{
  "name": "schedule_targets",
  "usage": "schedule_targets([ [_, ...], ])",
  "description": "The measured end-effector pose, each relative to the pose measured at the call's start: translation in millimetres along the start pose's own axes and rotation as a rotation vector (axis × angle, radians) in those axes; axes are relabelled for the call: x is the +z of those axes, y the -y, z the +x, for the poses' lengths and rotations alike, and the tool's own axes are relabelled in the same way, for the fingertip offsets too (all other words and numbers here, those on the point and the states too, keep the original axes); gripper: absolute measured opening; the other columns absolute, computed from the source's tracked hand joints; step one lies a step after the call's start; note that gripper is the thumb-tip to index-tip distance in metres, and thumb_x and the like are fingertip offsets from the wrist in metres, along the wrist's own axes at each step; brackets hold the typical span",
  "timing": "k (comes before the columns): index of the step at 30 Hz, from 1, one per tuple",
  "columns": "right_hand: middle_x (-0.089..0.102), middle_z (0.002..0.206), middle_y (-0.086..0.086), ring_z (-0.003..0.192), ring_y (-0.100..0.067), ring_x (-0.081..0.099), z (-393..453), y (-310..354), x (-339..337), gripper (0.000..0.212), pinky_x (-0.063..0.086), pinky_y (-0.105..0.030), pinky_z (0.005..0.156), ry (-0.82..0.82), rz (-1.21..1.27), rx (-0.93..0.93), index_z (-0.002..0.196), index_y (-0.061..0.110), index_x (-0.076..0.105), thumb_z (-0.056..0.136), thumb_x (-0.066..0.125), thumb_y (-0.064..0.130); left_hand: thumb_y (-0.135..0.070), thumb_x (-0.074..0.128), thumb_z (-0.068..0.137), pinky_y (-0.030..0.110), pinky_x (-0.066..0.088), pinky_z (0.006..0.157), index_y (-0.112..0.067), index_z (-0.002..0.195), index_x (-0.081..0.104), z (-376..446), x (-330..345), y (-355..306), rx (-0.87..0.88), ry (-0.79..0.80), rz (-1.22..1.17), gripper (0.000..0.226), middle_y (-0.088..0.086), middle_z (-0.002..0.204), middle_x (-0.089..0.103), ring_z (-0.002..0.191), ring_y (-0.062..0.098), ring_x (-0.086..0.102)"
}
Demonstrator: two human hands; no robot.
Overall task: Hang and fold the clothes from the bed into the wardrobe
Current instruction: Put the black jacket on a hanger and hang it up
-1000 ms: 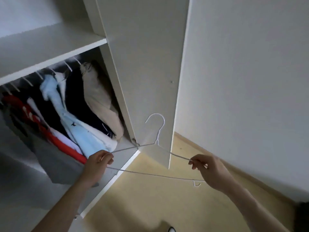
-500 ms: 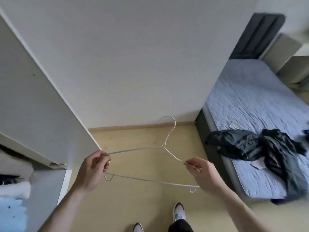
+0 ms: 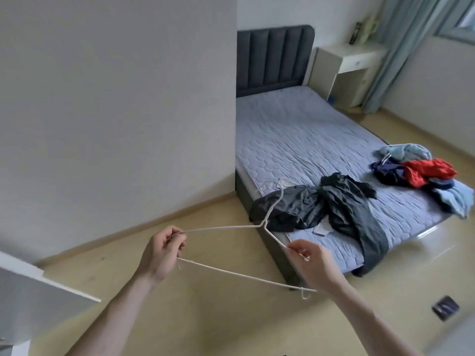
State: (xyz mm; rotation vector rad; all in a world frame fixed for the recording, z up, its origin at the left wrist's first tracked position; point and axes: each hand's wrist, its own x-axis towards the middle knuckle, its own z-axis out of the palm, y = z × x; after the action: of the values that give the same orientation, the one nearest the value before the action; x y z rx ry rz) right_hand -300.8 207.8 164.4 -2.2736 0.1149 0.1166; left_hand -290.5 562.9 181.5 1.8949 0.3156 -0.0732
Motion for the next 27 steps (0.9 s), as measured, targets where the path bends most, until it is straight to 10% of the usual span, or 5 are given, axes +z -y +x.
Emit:
schedule_targets([
  [9, 0.053, 0.055, 0.009, 0.051, -0.005, 0.040, 48.1, -103.8, -132.4, 0.023, 0.035, -0.029, 0.057, -0.032, 0.047, 0.061, 0.069, 0.019, 0.067, 0.090, 0.073, 0.026, -0.027, 0.068, 0.095, 0.018, 0.044, 0.073, -0.023, 0.094, 0.072, 38.5, 180.9, -63.7, 0.009, 0.053, 0.036, 0.006, -0.015, 0.085, 0.072, 0.081, 0.001, 0.064],
  [15, 0.049, 0.053, 0.010, 0.050, -0.005, 0.038, 84.7, -146.7, -179.7, 0.031, 0.034, -0.029, 0.055, -0.067, 0.088, 0.096, 0.067, 0.016, 0.062, 0.091, 0.073, 0.033, -0.020, 0.071, 0.092, 0.024, 0.042, 0.093, -0.028, 0.124, 0.064, 90.6, 243.8, -75.4, -0.017, 0.081, 0.138, 0.034, -0.016, 0.120, 0.064, 0.113, 0.007, 0.060],
  [27, 0.044, 0.051, 0.010, 0.050, -0.007, 0.037, 215.0, -244.6, -254.5, 0.038, 0.033, -0.030, 0.054, -0.168, 0.069, 0.312, 0.063, 0.017, 0.055, 0.094, 0.070, 0.033, -0.001, 0.071, 0.090, 0.017, 0.048, 0.083, -0.013, 0.097, 0.069, 253.5, 407.6, -86.4, -0.126, 0.307, 0.241, 0.014, 0.007, 0.103, 0.070, 0.099, 0.024, 0.065],
])
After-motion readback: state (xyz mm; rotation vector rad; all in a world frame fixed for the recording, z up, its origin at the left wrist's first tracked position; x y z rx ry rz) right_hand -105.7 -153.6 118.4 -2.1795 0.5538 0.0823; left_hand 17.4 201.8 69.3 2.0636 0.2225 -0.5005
